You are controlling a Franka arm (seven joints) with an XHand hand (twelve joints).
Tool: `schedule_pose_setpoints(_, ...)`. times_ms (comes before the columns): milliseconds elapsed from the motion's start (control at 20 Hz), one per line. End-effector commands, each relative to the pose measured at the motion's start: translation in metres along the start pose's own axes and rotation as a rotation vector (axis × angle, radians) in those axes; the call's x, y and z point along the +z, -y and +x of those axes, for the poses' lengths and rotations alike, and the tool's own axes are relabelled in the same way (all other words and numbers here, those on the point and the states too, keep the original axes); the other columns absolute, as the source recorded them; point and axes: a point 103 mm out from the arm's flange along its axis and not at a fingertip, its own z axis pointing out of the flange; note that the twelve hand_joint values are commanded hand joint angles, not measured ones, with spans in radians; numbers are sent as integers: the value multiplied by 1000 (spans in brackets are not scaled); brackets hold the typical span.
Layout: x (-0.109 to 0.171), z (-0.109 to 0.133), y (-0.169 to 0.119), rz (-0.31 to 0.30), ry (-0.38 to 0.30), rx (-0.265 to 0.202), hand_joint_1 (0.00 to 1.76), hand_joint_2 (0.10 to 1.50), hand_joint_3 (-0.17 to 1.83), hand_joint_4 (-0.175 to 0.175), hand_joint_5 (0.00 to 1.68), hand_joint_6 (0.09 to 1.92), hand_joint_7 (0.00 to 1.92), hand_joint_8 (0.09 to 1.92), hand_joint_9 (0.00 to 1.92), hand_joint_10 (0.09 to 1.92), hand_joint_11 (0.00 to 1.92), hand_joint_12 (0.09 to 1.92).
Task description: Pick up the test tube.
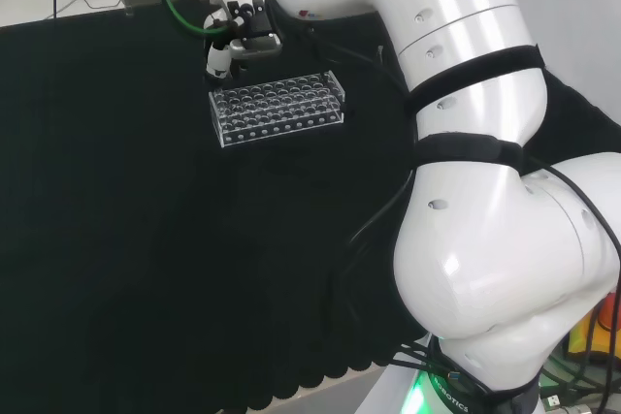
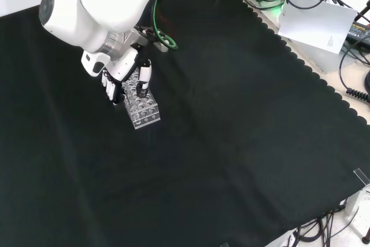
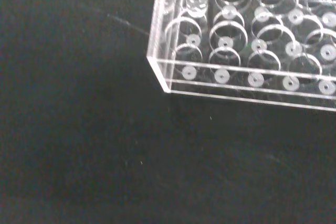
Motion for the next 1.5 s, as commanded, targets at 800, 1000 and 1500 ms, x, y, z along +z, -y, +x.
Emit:
schedule_pose_setpoints(800,-15,1,-2,-56,85,-1,1159,1079,-175,-175,778,769,1083,879,1046,716,783,1274)
schedule_pose_setpoints(1000,-15,-2,-1,-52,74,-2,1166,1075,-175,-175,790,771,1096,876,1062,718,798,1272)
schedule_pose_setpoints(1500,-9,7,-9,-64,39,2,1183,1051,-175,-175,776,775,1054,880,1114,699,848,1246)
